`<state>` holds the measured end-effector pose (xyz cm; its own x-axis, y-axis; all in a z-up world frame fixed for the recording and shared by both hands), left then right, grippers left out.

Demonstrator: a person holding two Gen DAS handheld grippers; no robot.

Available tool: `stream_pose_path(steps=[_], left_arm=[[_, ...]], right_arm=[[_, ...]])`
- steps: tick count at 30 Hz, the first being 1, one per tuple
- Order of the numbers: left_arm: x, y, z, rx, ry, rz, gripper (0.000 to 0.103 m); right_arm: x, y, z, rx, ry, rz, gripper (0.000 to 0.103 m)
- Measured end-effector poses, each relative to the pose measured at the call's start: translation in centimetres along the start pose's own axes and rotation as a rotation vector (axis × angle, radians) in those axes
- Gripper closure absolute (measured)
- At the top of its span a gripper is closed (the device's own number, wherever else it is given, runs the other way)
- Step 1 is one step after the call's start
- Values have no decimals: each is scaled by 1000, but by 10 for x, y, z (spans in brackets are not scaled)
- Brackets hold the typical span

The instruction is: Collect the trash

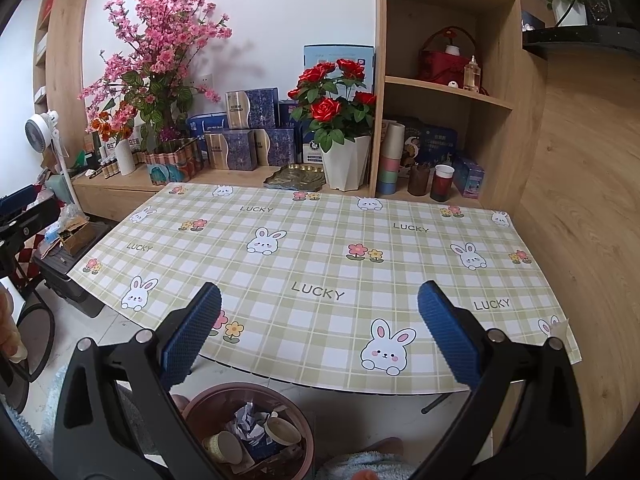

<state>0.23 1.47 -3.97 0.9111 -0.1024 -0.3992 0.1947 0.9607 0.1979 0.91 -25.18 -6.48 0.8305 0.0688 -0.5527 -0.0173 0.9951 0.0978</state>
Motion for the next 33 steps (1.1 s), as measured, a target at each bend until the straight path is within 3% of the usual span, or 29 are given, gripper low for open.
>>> stream_pose_path(steps=[33], left_arm=[[-6,2,8,-19,8,3,6]], right_arm=[[-7,-3,2,15,-17,4,6]])
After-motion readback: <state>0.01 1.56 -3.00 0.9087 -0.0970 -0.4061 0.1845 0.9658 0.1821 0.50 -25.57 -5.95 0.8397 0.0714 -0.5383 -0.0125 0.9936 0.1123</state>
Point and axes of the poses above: each gripper's, at about its wrist camera, not at the fingertips, and x roughly the way its jaws point, y to its left, z to its top, the point moved 4 cm from there along x, roughly the way its jaws point, and after that the axes turned 7 degrees about x, right-handed, at the moved point
